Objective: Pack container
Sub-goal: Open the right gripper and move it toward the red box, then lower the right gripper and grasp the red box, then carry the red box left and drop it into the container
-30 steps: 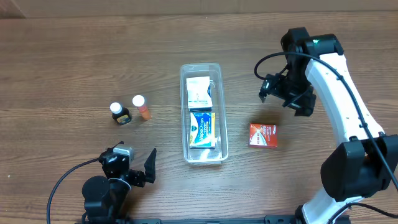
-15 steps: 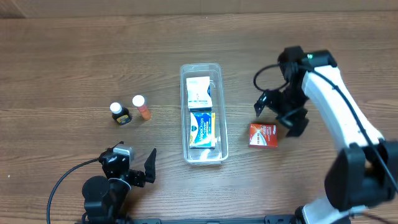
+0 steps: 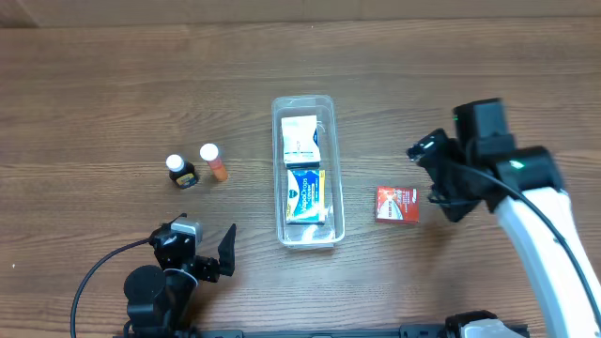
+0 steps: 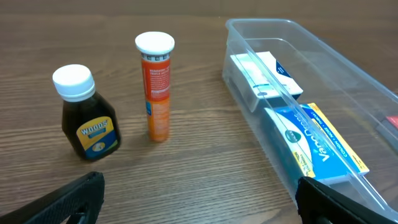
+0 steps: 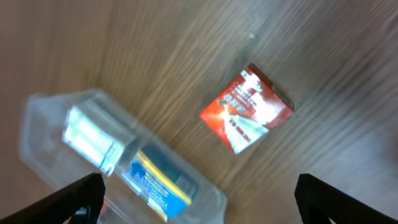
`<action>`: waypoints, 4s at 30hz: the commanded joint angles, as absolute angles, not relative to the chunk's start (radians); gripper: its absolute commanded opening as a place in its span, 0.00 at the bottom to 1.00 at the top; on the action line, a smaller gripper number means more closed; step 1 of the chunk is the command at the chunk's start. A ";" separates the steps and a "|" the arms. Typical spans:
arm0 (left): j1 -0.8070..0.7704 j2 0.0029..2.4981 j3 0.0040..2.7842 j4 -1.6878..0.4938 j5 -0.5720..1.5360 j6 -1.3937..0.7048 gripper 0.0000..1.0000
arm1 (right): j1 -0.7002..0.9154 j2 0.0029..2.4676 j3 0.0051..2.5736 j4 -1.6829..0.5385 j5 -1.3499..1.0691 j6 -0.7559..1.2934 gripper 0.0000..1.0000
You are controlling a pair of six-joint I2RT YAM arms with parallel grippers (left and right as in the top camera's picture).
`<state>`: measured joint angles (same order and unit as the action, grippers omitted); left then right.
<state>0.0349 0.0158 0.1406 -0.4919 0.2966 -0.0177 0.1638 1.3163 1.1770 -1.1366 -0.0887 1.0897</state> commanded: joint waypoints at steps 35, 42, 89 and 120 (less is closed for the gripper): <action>0.039 0.007 0.138 -0.489 0.304 -0.003 1.00 | 0.162 1.574 0.846 -0.694 -0.218 1.381 1.00; 0.039 0.007 0.138 -0.489 0.304 -0.003 1.00 | 0.162 1.598 0.824 -0.673 -0.191 1.380 1.00; 0.039 0.007 0.138 -0.489 0.304 -0.003 1.00 | 0.621 1.676 1.399 -0.744 -0.065 0.064 0.73; 0.039 0.007 0.138 -0.489 0.304 -0.003 1.00 | 0.593 1.878 1.399 -0.377 -0.053 0.514 0.68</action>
<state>0.0349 0.0158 0.1406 -0.4923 0.2966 -0.0177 0.5953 1.8557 1.3746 -0.4091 -0.0578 0.4038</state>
